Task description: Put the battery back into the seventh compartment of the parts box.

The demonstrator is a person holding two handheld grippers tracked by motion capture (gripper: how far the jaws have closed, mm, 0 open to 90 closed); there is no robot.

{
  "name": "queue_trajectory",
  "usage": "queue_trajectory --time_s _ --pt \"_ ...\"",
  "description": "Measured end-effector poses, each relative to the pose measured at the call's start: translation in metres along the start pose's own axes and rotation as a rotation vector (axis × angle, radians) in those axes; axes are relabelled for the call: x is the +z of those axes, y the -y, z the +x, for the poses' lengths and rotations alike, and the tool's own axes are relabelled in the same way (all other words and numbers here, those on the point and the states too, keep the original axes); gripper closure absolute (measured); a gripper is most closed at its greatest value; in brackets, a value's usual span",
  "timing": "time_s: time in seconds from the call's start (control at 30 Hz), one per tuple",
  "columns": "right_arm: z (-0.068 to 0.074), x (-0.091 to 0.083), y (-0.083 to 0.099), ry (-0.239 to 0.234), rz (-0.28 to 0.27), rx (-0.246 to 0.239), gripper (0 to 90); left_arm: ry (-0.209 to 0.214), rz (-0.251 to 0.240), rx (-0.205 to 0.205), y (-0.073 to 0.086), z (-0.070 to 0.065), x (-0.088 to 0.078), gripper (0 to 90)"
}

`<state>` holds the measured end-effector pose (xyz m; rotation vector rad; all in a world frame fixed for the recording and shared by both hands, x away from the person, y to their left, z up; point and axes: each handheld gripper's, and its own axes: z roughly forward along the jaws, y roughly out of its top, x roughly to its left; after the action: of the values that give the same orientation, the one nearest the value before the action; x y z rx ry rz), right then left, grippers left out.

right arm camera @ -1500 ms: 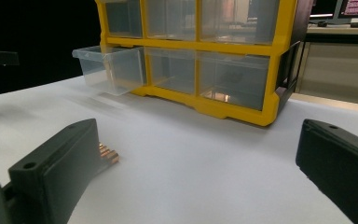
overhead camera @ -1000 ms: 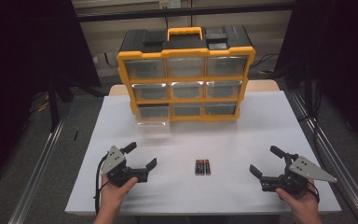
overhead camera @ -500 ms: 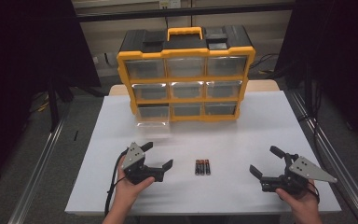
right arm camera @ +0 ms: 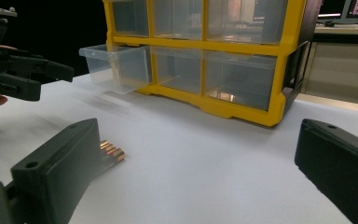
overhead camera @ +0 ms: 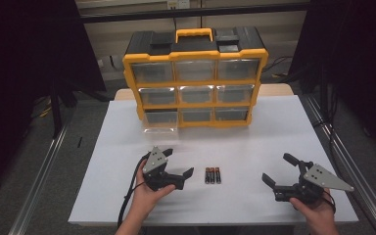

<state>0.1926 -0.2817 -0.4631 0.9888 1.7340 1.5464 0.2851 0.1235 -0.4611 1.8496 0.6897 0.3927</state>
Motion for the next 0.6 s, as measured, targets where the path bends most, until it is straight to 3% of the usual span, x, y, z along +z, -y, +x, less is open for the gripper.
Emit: queue_trajectory --time_s 0.1,0.13,0.17,0.27,0.5,0.6 --pt "0.0 0.0 0.0 -0.002 0.002 -0.001 0.4 0.009 0.018 0.003 -0.001 -0.003 0.005 1.5" --pt "0.0 -0.001 0.0 -0.002 0.001 0.0 0.3 0.043 0.014 -0.002 -0.001 -0.003 0.007 1.6" --pt "0.0 0.0 0.0 -0.001 -0.005 0.002 0.4 0.015 0.031 0.005 -0.001 -0.005 0.008 1.9" --pt "0.0 -0.001 0.0 0.004 -0.002 0.005 0.4 0.05 0.044 0.009 -0.002 -0.007 0.013 2.5" --pt "-0.001 -0.002 0.0 0.004 -0.003 0.004 0.4 0.076 0.102 0.016 -0.004 -0.015 0.024 2.9" --pt "-0.001 -0.002 0.0 0.005 -0.002 0.005 0.4 0.071 0.136 0.038 -0.005 -0.018 0.029 3.9"
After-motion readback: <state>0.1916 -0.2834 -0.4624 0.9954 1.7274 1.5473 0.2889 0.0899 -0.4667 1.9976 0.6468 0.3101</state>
